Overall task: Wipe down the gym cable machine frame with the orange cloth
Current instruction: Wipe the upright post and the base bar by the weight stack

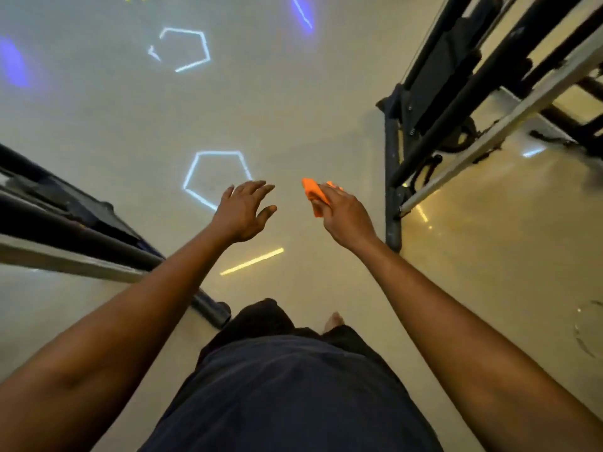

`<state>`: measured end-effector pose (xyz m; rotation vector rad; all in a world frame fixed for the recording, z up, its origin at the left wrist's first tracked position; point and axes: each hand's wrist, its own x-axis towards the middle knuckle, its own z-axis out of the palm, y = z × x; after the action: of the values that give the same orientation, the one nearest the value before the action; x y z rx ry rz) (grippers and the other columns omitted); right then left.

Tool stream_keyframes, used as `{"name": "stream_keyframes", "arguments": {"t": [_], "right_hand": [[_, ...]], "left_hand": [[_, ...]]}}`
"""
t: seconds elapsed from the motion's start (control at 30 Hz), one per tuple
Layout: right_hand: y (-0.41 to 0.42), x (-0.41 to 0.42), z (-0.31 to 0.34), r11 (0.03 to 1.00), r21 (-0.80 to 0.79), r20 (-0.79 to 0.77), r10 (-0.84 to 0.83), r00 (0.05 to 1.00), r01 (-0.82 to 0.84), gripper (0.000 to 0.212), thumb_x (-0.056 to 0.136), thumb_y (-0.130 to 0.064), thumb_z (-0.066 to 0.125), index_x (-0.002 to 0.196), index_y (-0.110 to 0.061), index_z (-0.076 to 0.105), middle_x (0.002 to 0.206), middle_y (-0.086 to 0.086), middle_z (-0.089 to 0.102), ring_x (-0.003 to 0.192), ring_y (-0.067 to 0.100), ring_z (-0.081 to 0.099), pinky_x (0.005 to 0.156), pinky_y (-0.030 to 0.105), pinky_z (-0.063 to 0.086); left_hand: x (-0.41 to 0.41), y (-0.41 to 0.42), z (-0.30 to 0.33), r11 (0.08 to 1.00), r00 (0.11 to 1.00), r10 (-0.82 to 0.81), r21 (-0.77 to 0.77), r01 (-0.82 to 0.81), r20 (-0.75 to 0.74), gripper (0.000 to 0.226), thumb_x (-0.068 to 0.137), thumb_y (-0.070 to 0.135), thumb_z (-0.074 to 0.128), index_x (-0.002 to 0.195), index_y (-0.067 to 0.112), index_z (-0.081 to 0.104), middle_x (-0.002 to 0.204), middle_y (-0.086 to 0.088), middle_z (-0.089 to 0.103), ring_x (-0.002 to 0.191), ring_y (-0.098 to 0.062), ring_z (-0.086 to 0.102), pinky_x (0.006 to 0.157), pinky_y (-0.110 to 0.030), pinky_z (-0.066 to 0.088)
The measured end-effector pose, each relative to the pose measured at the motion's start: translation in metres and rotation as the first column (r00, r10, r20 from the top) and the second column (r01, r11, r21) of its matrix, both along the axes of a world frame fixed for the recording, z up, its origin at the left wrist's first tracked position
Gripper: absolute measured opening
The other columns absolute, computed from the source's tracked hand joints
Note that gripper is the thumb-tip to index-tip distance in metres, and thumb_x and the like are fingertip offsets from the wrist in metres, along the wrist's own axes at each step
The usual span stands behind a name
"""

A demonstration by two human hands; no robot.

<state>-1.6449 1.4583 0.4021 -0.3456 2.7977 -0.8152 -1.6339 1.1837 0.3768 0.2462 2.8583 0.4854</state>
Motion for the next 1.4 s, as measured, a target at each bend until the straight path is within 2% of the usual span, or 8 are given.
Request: {"name": "stream_keyframes", "arguments": {"t": [0.17, 0.4, 0.47, 0.7, 0.87, 1.07, 1.27, 1.4], "right_hand": [[-0.026, -0.094, 0.018, 0.945, -0.038, -0.052, 0.323, 0.945, -0.325, 0.030, 0.113, -0.034, 0.052, 0.139, -0.029, 0.064, 0.128, 0.002, 0.071, 0.120, 0.032, 0.064, 0.089, 0.046, 0.055], [-0.146, -0.198, 0.022, 0.732, -0.045, -0.067, 0.677, 0.733, -0.680, 0.012, 0.111, -0.032, 0.052, 0.108, -0.035, 0.064, 0.095, -0.011, 0.062, 0.075, 0.011, 0.060, 0.069, 0.043, 0.056], [-0.183, -0.218, 0.028, 0.660, -0.040, -0.049, 0.748, 0.662, -0.750, 0.018, 0.112, -0.031, 0.051, 0.097, -0.037, 0.059, 0.091, -0.010, 0.063, 0.067, 0.006, 0.060, 0.063, 0.040, 0.056], [-0.304, -0.257, 0.056, 0.366, -0.038, -0.019, 0.930, 0.366, -0.930, 0.014, 0.110, -0.036, 0.052, 0.104, -0.035, 0.064, 0.091, -0.009, 0.071, 0.065, 0.011, 0.066, 0.057, 0.033, 0.054], [-0.388, -0.264, 0.079, 0.065, -0.059, -0.031, 0.997, 0.066, -0.996, 0.014, 0.110, -0.029, 0.054, 0.098, -0.032, 0.062, 0.081, -0.004, 0.071, 0.048, 0.011, 0.067, 0.060, 0.038, 0.063], [-0.492, -0.266, 0.165, -0.267, -0.125, -0.213, 0.948, -0.237, -0.956, 0.009, 0.110, -0.031, 0.060, 0.118, -0.031, 0.065, 0.094, -0.007, 0.072, 0.076, 0.004, 0.071, 0.074, 0.026, 0.061], [-0.583, -0.275, 0.307, -0.469, -0.118, -0.500, 0.790, -0.356, -0.875, 0.020, 0.109, -0.028, 0.060, 0.128, -0.025, 0.067, 0.090, -0.012, 0.069, 0.072, -0.002, 0.063, 0.075, 0.032, 0.056], [-0.620, -0.273, 0.426, -0.554, -0.112, -0.650, 0.669, -0.360, -0.825, 0.026, 0.109, -0.029, 0.062, 0.134, -0.023, 0.067, 0.103, -0.006, 0.073, 0.090, 0.013, 0.071, 0.085, 0.032, 0.054]], "left_hand": [[-0.006, -0.017, 0.009, 0.941, 0.940, 0.337, 0.013, -0.337, -0.045, 0.062, 0.109, 0.056, 0.045, 0.164, 0.029, 0.039, 0.169, 0.000, 0.040, 0.157, -0.023, 0.033, 0.128, -0.055, 0.022], [-0.019, -0.072, -0.002, 0.720, 0.716, 0.692, 0.029, -0.693, -0.093, 0.061, 0.109, 0.056, 0.046, 0.163, 0.029, 0.039, 0.168, 0.001, 0.040, 0.155, -0.022, 0.035, 0.127, -0.056, 0.023], [-0.025, -0.089, 0.003, 0.622, 0.616, 0.782, 0.064, -0.780, -0.093, 0.060, 0.109, 0.055, 0.047, 0.163, 0.030, 0.039, 0.168, 0.001, 0.040, 0.155, -0.022, 0.035, 0.128, -0.056, 0.022], [-0.015, -0.123, 0.037, 0.223, 0.213, 0.974, 0.150, -0.963, -0.080, 0.055, 0.109, 0.051, 0.051, 0.159, 0.030, 0.045, 0.162, -0.001, 0.049, 0.147, -0.027, 0.047, 0.124, -0.054, 0.034], [-0.001, -0.131, 0.067, -0.080, -0.082, 0.997, 0.206, -0.975, 0.002, 0.050, 0.110, 0.047, 0.052, 0.157, 0.031, 0.048, 0.153, -0.003, 0.055, 0.129, -0.027, 0.060, 0.102, -0.042, 0.050], [-0.014, -0.147, 0.158, -0.355, -0.407, 0.900, 0.281, -0.892, -0.155, 0.045, 0.109, 0.044, 0.054, 0.152, 0.032, 0.054, 0.149, 0.001, 0.058, 0.131, -0.022, 0.059, 0.106, -0.047, 0.054], [-0.058, -0.177, 0.298, -0.380, -0.502, 0.750, 0.342, -0.860, -0.430, 0.039, 0.109, 0.045, 0.055, 0.147, 0.035, 0.058, 0.142, 0.011, 0.058, 0.121, -0.010, 0.058, 0.101, -0.042, 0.054], [-0.068, -0.206, 0.408, -0.303, -0.453, 0.630, 0.338, -0.891, -0.630, 0.038, 0.107, 0.045, 0.059, 0.142, 0.031, 0.064, 0.131, 0.011, 0.064, 0.114, -0.007, 0.063, 0.100, -0.043, 0.057]]}}
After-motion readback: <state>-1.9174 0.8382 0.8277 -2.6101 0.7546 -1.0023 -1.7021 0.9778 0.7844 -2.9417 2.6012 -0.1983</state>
